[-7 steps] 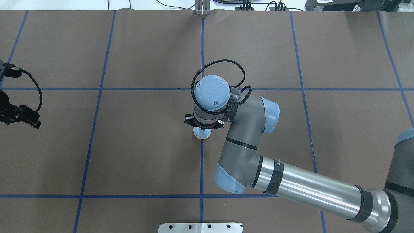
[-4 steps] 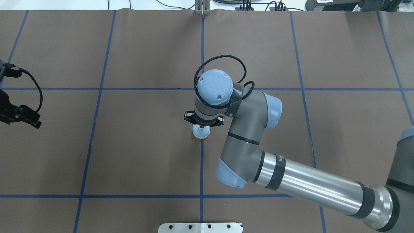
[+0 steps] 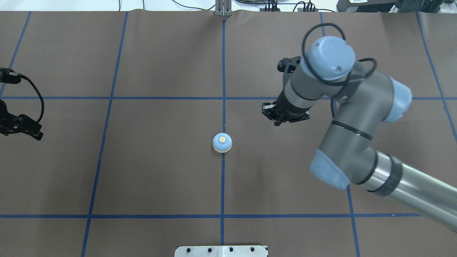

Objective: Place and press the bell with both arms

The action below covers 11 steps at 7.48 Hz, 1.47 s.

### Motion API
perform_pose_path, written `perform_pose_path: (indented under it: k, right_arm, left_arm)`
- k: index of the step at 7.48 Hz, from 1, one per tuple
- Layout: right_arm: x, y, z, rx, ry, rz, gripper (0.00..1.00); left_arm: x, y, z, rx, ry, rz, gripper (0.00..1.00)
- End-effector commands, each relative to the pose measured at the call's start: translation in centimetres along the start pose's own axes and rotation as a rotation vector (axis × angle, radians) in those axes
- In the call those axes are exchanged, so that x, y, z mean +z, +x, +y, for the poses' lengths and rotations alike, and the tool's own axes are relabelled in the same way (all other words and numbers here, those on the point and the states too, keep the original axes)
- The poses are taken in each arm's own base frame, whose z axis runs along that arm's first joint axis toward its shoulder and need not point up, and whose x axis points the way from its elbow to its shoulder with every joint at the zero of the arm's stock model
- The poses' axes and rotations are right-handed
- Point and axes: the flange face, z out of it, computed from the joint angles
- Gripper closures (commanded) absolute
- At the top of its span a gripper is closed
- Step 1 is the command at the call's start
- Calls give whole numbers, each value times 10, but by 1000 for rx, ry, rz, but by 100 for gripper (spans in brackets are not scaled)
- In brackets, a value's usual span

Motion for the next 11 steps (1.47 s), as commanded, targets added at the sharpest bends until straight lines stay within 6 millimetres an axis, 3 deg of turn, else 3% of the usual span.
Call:
perform_pose_path:
  k: [1, 2, 5, 6, 7, 8, 11]
  right_arm:
    - [-47, 135, -29, -67, -12, 15, 100]
    - [-58, 200, -25, -155, -23, 38, 100]
    - [-120, 424, -31, -314, -3, 85, 99]
    - [-129, 472, -27, -341, 3, 100, 79]
    - [-132, 499, -21, -331, 4, 108, 25]
    - [-136, 522, -8, -290, 12, 107, 0]
    - [-139, 531, -2, -271, 15, 100, 0]
  left_arm:
    - [-6, -31, 12, 48, 8, -14, 2]
    - [-17, -62, 19, 83, 23, -27, 2]
    - [-36, -153, 44, 141, 50, -63, 1]
    - [-39, -181, 48, 129, 55, -24, 1]
    - [-44, -224, 55, 123, 75, 13, 1]
    - [-48, -234, 56, 126, 84, 24, 1]
    - [-41, -248, 53, 67, 66, 18, 1]
